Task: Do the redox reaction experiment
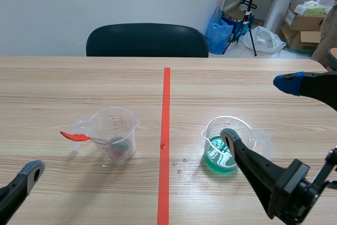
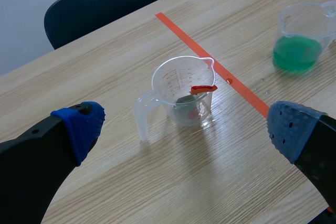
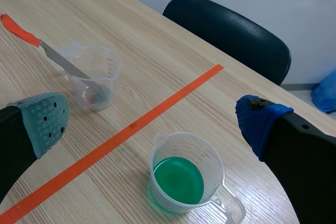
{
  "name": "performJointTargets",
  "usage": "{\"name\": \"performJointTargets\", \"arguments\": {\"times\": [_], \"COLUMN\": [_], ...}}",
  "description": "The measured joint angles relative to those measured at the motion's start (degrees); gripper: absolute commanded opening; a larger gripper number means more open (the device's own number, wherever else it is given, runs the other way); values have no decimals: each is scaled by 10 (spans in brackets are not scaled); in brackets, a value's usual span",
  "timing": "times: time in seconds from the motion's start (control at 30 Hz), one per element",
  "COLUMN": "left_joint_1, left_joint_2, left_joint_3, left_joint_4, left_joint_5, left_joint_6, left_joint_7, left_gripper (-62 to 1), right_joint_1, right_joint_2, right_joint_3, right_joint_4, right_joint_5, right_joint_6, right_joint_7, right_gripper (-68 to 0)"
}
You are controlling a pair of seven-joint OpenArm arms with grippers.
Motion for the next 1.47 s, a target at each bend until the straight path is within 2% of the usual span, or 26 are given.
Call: {"name": "performJointTargets", "arguments": {"times": [0.33,0.5,1.47], "left_joint_1": [0,0,0], "left_joint_2": [0,0,0], "left_joint_3": [0,0,0], "left_joint_4": [0,0,0], "left_joint_5": [4,4,4], "left_joint_6": [0,0,0], "left_joint_7": [0,0,0], "left_gripper": [14,14,14], "right_joint_1": [0,0,0], "right_joint_2": [0,0,0], "right_joint_3": [0,0,0], "right_joint_4": [0,0,0], "right_joint_5": [0,0,0], "right_joint_6": [0,0,0], "right_joint_7": [-1,-21,-21], "right_gripper": [4,4,4]}}
